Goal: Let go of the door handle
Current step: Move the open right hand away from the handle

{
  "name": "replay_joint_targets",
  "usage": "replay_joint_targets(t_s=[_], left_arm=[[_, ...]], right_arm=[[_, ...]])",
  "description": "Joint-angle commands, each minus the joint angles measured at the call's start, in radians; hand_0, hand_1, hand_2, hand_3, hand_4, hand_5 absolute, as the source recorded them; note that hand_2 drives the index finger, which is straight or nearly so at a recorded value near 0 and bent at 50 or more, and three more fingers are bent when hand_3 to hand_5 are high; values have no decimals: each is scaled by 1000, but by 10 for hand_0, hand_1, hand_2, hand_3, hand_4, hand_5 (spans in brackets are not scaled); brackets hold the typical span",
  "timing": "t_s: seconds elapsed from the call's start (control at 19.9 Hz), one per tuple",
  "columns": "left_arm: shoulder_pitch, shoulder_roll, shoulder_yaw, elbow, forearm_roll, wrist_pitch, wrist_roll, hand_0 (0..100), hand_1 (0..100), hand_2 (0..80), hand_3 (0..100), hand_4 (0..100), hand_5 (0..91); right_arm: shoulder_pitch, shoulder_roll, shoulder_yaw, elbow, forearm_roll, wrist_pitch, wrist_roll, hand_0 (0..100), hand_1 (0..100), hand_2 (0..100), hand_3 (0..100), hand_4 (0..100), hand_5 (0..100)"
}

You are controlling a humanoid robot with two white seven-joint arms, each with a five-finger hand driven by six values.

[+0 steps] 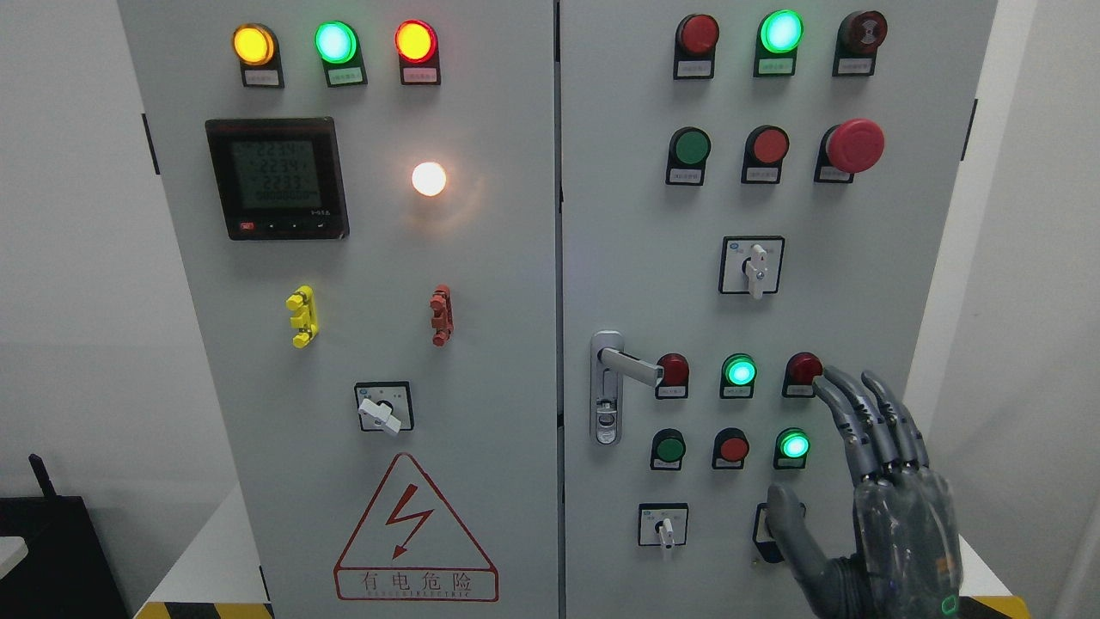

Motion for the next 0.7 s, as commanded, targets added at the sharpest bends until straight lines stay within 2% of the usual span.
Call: replay_joint_targets(t_s=[0.0, 0.45, 0.65], left_arm=[[-2, 0, -14, 20, 0, 1, -1, 120, 389, 0, 0, 0, 0], [0, 0, -14, 20, 0, 1, -1, 120, 389, 0, 0, 0, 0], [0, 0, -14, 20, 0, 1, -1, 120, 389, 0, 0, 0, 0]], right_arm=[[0, 5, 2, -4, -4, -2, 1, 463, 0, 83, 159, 98, 45], [-1, 5, 11, -12, -4, -2, 4, 450, 0, 97, 180, 116, 55], [-3, 6, 14, -12, -2, -2, 20, 446, 0, 102, 182, 118, 56]])
